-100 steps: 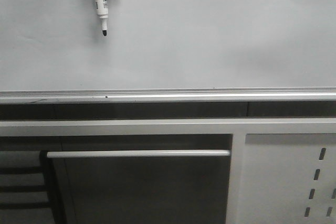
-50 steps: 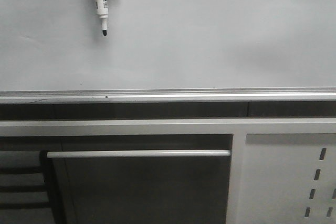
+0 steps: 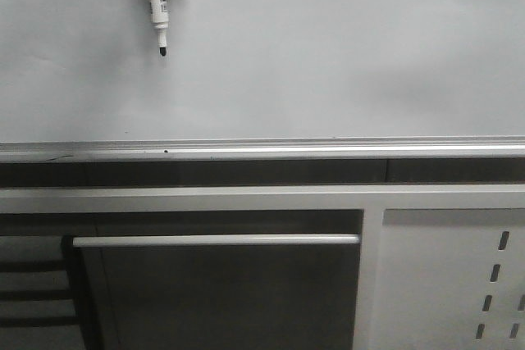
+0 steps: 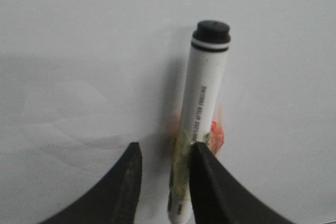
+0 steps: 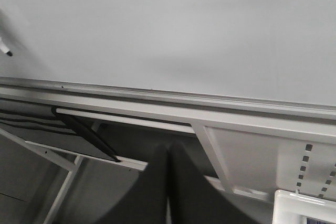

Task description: Write number 1 on whiteboard

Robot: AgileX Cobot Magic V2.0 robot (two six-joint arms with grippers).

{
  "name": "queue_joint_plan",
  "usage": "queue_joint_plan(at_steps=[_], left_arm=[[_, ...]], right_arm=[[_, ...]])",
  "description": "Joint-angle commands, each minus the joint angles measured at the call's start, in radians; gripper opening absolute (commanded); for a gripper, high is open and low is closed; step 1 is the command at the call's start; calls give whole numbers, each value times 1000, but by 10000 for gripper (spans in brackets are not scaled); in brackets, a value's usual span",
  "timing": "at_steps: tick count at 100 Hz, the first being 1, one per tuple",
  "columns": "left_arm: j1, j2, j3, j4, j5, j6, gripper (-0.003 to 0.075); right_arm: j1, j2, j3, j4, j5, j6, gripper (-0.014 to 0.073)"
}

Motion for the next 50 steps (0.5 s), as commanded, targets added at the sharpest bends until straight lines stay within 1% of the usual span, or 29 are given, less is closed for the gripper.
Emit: queue_joint_plan(at_steps=[1, 14, 50], left_arm=[[20, -19, -34, 126, 17, -99, 204], [24, -19, -34, 164, 20, -118, 204], [24, -12, -34, 178, 23, -112, 204]], right_arm=[[1, 0, -37, 7, -52, -8, -64], [1, 0, -37, 7, -52, -8, -64], [1, 10, -37, 7, -58, -8, -64]])
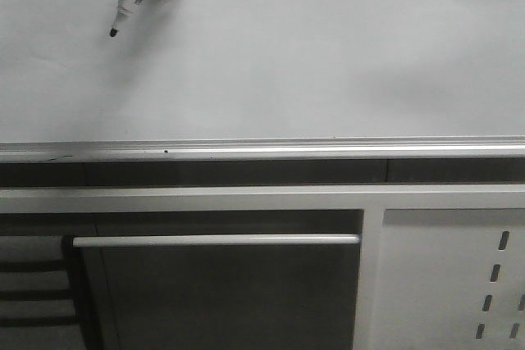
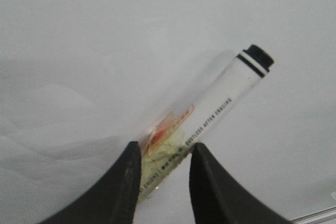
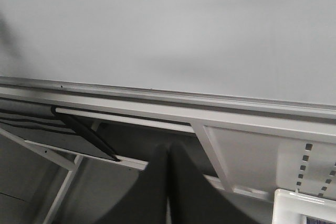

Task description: Write number 1 on whiteboard

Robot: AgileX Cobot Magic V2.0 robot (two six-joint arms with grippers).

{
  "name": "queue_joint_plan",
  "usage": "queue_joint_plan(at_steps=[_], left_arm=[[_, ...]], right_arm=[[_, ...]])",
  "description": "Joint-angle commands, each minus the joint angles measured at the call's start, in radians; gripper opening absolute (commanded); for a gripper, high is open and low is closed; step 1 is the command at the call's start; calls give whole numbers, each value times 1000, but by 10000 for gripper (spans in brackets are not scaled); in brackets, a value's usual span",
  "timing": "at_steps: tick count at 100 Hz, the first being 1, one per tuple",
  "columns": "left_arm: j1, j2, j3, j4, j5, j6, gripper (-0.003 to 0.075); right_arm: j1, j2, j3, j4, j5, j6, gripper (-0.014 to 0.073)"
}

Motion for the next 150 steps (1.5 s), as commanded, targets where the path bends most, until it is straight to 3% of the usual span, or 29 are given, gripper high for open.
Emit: queue_joint_plan(at_steps=[1, 37, 46, 62, 75, 85, 116, 133, 150], left_arm=[[2, -19, -34, 41, -45, -9, 204], [2, 34, -34, 105, -69, -9, 193], [2, 36, -34, 103, -83, -9, 145], [2, 36, -34, 103, -83, -9, -20], [2, 34, -34, 103, -66, -2, -20], [0, 14, -34, 103, 11, 9, -20], [-65, -89, -10, 103, 348, 258, -20], [-149, -99, -10, 115, 437, 313, -20], [-218, -99, -10, 148, 448, 318, -20]], right_arm=[[1, 5, -37, 7, -58, -8, -64], [1, 6, -37, 7, -66, -8, -64], [1, 6, -37, 7, -61, -8, -64], [1, 6, -37, 7, -58, -8, -64], [1, 6, -37, 7, -60, -8, -64], [1, 6, -37, 7, -60, -8, -64], [3, 28, -85, 7, 65, -14, -64], [3, 91, -201, 111, 237, -165, -58], [3, 184, -322, 242, 396, -253, 83]])
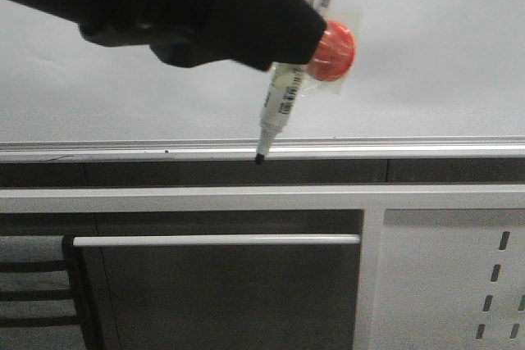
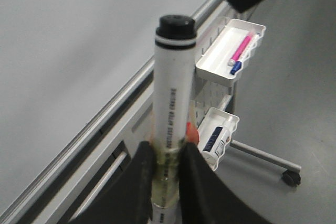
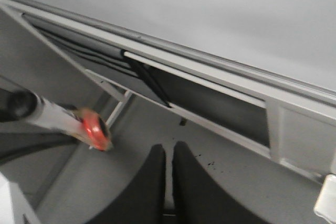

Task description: Write number 1 on whiteboard

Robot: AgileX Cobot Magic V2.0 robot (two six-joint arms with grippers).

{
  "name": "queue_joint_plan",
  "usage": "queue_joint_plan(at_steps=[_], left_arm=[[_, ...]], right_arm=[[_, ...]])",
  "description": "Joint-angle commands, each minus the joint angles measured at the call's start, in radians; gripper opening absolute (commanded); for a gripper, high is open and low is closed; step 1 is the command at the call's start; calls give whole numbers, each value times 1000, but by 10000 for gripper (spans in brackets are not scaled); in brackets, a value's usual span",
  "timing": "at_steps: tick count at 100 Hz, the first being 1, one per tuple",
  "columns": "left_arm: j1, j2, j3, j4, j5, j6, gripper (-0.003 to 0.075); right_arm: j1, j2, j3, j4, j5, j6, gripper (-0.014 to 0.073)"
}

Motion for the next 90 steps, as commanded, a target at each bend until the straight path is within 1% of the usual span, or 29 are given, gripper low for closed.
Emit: queue_joint_plan(at_steps=[1, 8, 13, 28, 36, 47, 55, 67, 77, 90], left_arm=[[-27, -31, -27, 19, -33, 3, -20], [-27, -31, -27, 19, -20, 3, -20], [-27, -31, -27, 19, -15, 3, -20], [-27, -31, -27, 37, -4, 3, -20], [-27, -31, -27, 40, -4, 3, -20], [-27, -31, -27, 48, -4, 3, -20], [-27, -31, -27, 51, -4, 3, -20], [-27, -31, -27, 51, -10, 3, -20], [-27, -31, -27, 51, -35, 3, -20], [-27, -31, -27, 51, -44, 3, -20]], right_arm=[[1, 49, -94, 88, 56, -44, 105], [1, 91, -149, 99, 124, -44, 157], [1, 121, -193, 111, 172, -44, 169], [1, 214, -309, 161, 326, -44, 169], [3, 255, -362, 184, 379, -44, 169], [51, 299, -427, 186, 446, -44, 169], [100, 321, -452, 184, 459, -44, 169], [148, 340, -466, 161, 457, -44, 169], [159, 341, -466, 123, 455, -44, 169], [159, 341, -466, 120, 471, -44, 169]])
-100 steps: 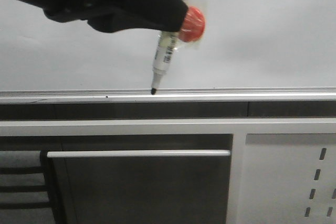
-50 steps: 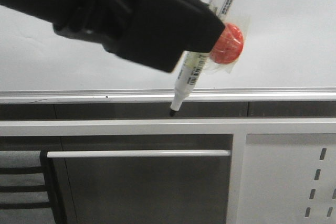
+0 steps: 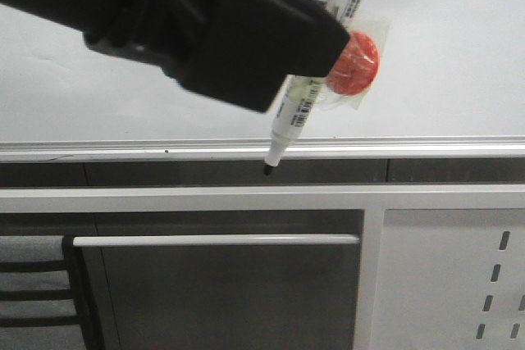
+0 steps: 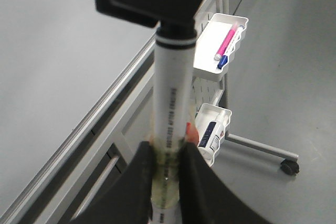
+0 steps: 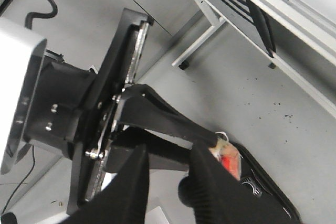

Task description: Write number 1 on whiteboard

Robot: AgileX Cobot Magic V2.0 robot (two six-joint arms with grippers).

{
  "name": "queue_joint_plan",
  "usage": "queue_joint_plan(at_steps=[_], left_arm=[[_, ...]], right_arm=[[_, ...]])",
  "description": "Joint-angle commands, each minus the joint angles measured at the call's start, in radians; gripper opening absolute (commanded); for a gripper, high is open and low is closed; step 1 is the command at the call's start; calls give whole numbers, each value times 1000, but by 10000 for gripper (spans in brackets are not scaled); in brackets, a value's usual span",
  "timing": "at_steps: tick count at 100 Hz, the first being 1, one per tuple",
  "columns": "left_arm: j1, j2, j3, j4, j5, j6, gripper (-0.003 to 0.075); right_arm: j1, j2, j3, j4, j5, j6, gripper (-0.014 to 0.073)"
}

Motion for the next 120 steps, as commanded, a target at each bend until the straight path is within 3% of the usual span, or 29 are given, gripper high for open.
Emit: queue_joint_plan(at_steps=[1, 35, 56, 97, 120], left_arm=[[-7, -28, -27, 3, -67, -1, -20], [-7, -28, -27, 3, -107, -1, -20], [-5, -28, -27, 1, -109, -1, -20], [-5, -28, -29, -10, -136, -1, -20], [-5, -28, -31, -12, -153, -1, -20]], right_arm=[[2, -18, -33, 35, 71, -14, 169], [2, -18, -33, 25, 71, -14, 178], [2, -18, -33, 25, 57, -14, 307], [2, -18, -41, 24, 70, -11, 300], [2, -18, -41, 24, 57, -11, 211]])
